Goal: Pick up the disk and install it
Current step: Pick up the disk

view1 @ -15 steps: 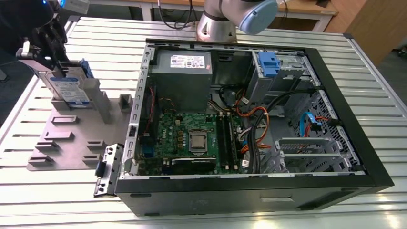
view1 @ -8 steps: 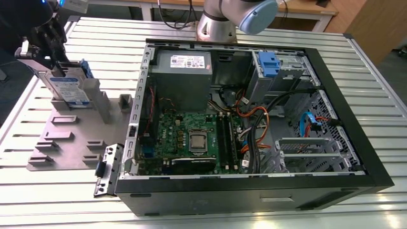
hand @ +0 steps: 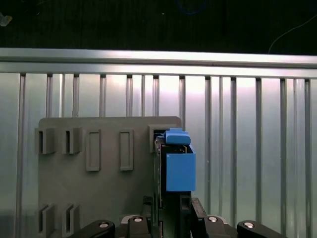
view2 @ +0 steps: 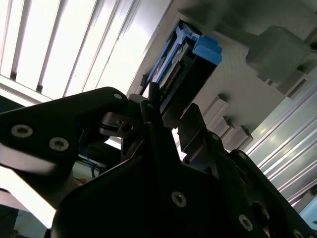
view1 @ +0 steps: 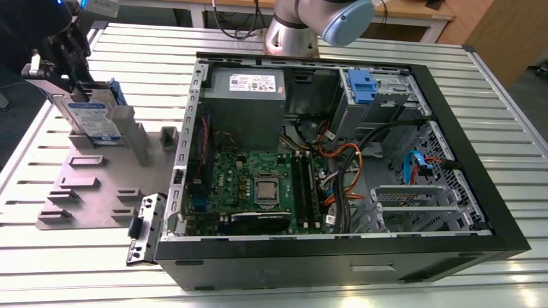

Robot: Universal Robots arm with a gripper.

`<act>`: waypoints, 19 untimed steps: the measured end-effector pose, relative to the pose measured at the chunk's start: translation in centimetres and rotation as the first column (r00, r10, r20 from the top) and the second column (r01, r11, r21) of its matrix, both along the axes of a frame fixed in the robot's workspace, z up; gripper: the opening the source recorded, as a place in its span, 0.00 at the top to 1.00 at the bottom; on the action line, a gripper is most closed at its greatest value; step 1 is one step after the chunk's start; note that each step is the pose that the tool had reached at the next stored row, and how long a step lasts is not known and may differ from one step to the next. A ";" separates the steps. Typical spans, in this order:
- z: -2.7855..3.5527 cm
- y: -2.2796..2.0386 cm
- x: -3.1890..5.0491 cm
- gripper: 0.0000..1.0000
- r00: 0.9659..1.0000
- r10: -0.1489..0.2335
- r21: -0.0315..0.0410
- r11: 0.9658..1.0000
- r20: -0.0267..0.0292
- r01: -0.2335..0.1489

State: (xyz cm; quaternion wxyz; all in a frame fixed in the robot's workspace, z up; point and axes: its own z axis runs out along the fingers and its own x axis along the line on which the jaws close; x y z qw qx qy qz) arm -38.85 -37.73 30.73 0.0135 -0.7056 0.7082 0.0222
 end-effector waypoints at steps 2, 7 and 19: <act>-0.02 0.06 0.00 0.58 1.000 0.000 0.006 1.000 0.000 0.000; -0.04 0.19 0.01 0.58 1.000 0.000 0.010 1.000 0.000 0.000; -0.03 0.20 0.01 0.58 1.000 -0.005 0.007 1.000 0.000 0.005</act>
